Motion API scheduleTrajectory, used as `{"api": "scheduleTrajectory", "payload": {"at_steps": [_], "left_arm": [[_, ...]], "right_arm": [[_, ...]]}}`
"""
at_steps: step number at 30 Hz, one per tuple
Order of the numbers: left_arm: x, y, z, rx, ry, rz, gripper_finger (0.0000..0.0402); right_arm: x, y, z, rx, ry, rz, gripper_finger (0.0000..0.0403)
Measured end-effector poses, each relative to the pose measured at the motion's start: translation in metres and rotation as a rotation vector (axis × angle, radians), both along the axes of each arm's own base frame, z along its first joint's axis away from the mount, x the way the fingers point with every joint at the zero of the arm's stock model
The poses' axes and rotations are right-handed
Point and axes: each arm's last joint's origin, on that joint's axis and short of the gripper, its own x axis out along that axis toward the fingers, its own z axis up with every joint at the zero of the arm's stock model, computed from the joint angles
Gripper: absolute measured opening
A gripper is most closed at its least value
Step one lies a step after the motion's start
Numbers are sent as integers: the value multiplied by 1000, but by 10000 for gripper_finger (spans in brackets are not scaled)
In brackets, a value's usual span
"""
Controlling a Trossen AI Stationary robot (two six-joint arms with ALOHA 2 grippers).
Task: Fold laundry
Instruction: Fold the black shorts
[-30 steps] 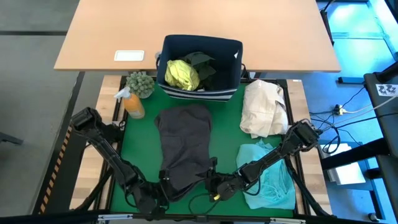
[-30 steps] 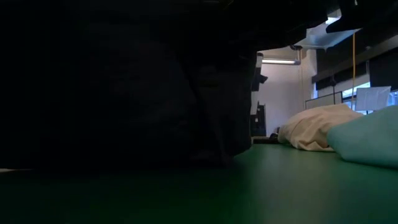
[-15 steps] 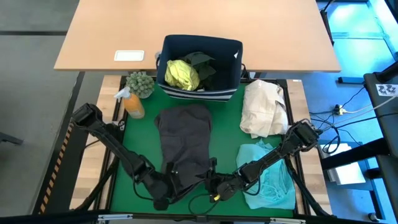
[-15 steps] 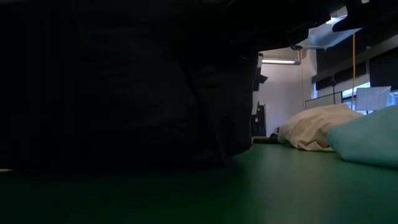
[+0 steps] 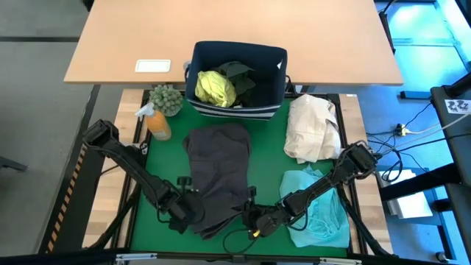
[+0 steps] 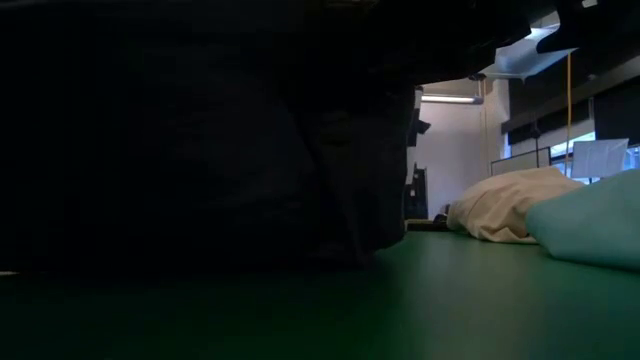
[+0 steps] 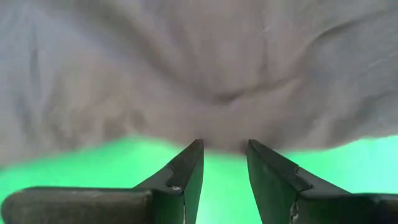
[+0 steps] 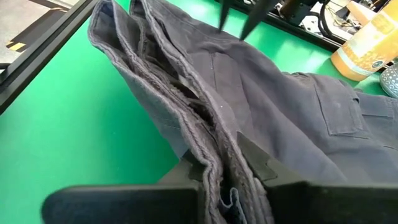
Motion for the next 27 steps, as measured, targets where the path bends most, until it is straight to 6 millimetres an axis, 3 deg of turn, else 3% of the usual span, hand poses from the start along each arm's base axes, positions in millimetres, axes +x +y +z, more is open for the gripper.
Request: {"api": "scheduleTrajectory", "payload": {"at_steps": [9, 14, 17, 22, 27], "left_arm": [[-12, -8, 0, 98, -76, 86, 117], [-31, -19, -1, 79, 34, 36, 115], [-45, -28, -2, 70, 70, 28, 92], [-59, -41, -2, 57, 58, 9, 10], [-64, -45, -1, 66, 41, -18, 15]], "right_arm": [[0, 0, 0, -1, 1, 0, 33], [0, 0, 0, -1, 1, 0, 33], [0, 0, 0, -1, 1, 0, 33], [0, 0, 0, -1, 1, 0, 33], [0, 0, 0, 1, 1, -1, 33]]}}
